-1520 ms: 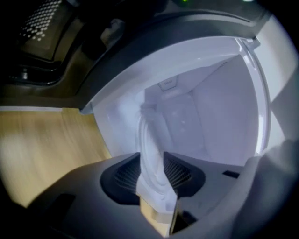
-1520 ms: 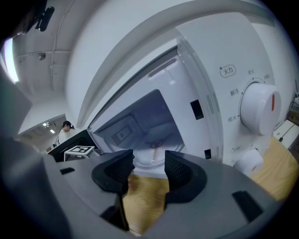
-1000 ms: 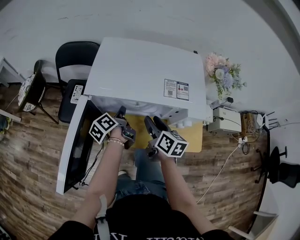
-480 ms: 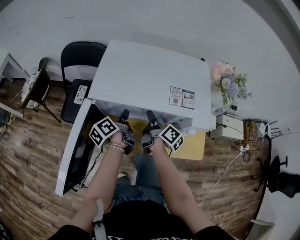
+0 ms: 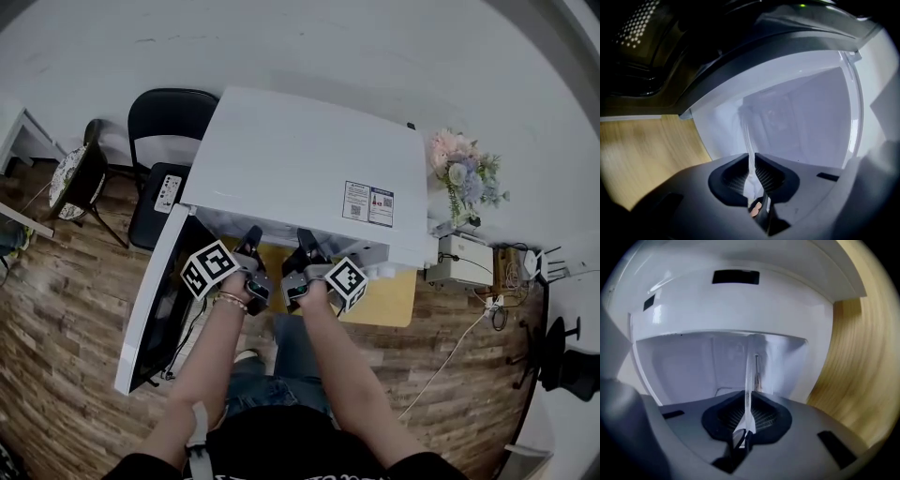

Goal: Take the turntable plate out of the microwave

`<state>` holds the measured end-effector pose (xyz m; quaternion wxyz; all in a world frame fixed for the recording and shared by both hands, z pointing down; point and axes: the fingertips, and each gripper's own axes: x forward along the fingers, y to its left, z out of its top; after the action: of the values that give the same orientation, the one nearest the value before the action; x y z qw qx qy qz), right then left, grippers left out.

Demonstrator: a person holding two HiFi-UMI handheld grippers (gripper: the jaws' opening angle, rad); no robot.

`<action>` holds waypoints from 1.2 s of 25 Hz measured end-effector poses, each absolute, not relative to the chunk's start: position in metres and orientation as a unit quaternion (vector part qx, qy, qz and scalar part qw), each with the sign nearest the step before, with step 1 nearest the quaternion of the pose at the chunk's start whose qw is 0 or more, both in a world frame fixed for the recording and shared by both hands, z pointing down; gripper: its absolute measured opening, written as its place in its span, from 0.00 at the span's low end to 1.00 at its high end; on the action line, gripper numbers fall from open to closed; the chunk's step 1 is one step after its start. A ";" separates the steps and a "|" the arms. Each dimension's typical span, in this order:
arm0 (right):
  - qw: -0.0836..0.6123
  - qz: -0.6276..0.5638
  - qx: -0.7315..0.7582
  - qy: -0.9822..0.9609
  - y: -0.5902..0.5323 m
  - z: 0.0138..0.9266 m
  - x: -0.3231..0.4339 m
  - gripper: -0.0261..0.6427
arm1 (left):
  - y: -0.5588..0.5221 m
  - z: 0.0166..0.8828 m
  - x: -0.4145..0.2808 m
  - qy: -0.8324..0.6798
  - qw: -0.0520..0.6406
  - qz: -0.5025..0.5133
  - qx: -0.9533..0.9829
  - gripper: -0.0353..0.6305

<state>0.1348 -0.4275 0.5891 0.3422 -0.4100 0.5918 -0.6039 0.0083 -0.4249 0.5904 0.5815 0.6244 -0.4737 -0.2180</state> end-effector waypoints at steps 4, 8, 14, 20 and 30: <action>0.361 -0.602 -0.395 0.593 -0.423 0.587 0.136 0.11 | -0.428 0.592 0.009 -0.467 0.578 -0.224 0.630 0.11; 0.358 -0.601 -0.390 0.600 -0.416 0.582 0.135 0.11 | -0.435 0.587 0.010 -0.455 0.576 -0.251 0.630 0.13; 0.366 -0.601 -0.368 0.608 -0.406 0.571 0.127 0.12 | -0.441 0.579 0.008 -0.433 0.575 -0.285 0.633 0.15; 0.372 -0.602 -0.359 0.609 -0.399 0.568 0.122 0.13 | -0.449 0.576 0.008 -0.414 0.564 -0.329 0.635 0.15; 0.347 -0.602 -0.329 0.639 -0.373 0.570 0.132 0.13 | -0.451 0.582 0.014 -0.385 0.577 -0.377 0.614 0.14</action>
<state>0.1317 -0.3729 0.5696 0.3475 -0.3294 0.6386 -0.6024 0.0142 -0.4506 0.5819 0.5766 0.6140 -0.3855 -0.3768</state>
